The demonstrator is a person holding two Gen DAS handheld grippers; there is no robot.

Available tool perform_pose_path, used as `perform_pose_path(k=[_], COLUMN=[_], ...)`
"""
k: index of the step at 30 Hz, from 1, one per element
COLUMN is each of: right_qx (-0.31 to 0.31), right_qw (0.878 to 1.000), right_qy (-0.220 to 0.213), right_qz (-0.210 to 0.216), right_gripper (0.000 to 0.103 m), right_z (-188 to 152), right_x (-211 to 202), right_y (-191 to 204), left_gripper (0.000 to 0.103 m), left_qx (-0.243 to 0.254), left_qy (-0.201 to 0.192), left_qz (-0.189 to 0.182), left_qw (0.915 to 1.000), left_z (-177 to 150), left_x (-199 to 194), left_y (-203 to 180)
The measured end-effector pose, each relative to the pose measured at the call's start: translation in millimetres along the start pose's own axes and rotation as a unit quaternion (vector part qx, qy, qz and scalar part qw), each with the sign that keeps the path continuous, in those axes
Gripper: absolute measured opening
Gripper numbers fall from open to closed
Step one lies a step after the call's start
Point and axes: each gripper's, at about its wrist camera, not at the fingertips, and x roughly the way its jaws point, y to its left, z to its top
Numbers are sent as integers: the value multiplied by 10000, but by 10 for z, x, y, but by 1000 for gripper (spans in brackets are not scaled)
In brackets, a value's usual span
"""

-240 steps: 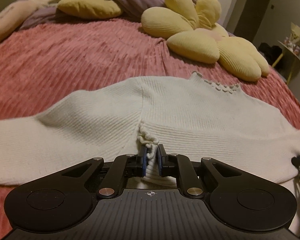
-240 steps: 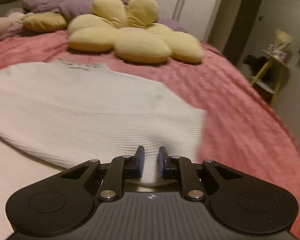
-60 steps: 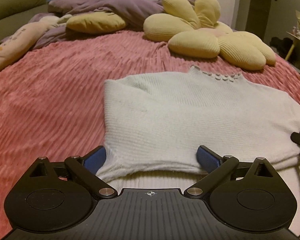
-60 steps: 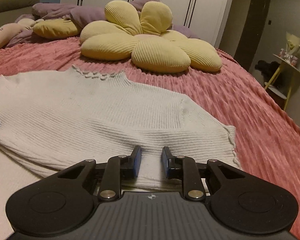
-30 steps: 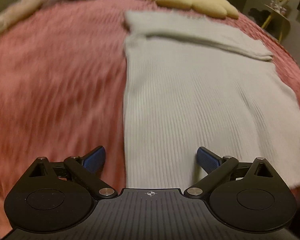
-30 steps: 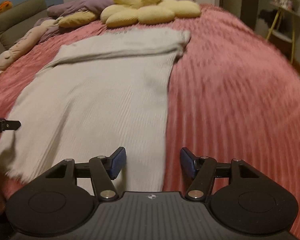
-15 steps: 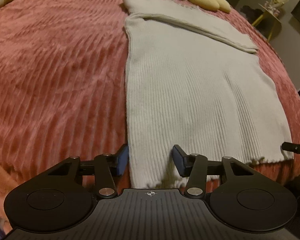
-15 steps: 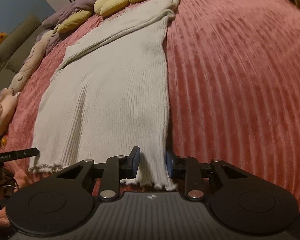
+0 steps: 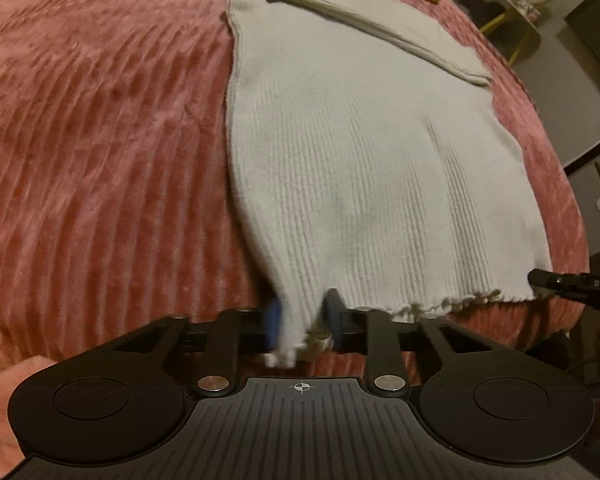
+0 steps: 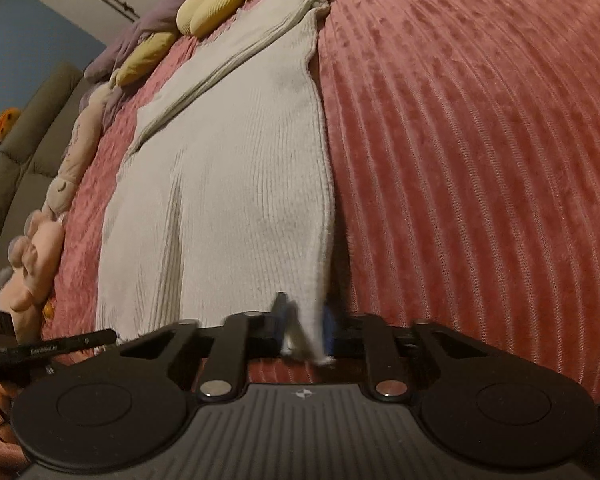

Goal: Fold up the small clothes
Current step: 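Grasp the ruffled hem with both grippers, then lift the hem with both grippers and fold it toward the collar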

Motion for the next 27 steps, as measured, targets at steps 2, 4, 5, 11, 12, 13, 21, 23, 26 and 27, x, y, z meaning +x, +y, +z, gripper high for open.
perform_pose_path(k=[2,4,5,11,12,13,21,23,26,27], right_qx=[3,128,178,422,392,341,-444,-634,-620,-693], right_qw=[10000,9994,9991,9955,9951,9948,9867,9830,9807,9783], right_qy=[58,109,123,-122,-216,-348,-1545,-1719,-1782,-1856], right_qz=[68,287,373,844,881,899,220,-114,-504,-605], right_gripper=[9,8,8,7,7,7,7,7,10,15], right_z=[14,37,51,286,364,464,1259,1417,1569,1587], right_x=[-18,-32,-40,-60,-59,-57,145,287,403,415], right_y=[-2,-11,-15,72,109,164,581,642,593,601], left_gripper=[13,12,12,11,11,11,11,17,26,46], left_qx=[8,-42,-73,-316,-312,-297,-462,-575,-601,-491], left_qy=[4,-49,-107,-966,-1126,-1268,-2089,-2095,-2008,-2029], left_qz=[-106,-282,-382,-767,-745,-698,210,473,544,598], left_qw=[9999,9996,9992,9919,9903,9890,9766,9750,9763,9761], left_z=[45,110,125,531,634,746,1511,1627,1691,1677], left_x=[-30,-94,-132,-426,-456,-476,-251,-115,5,20], left_y=[-3,7,-2,-46,-64,-83,-36,21,87,79])
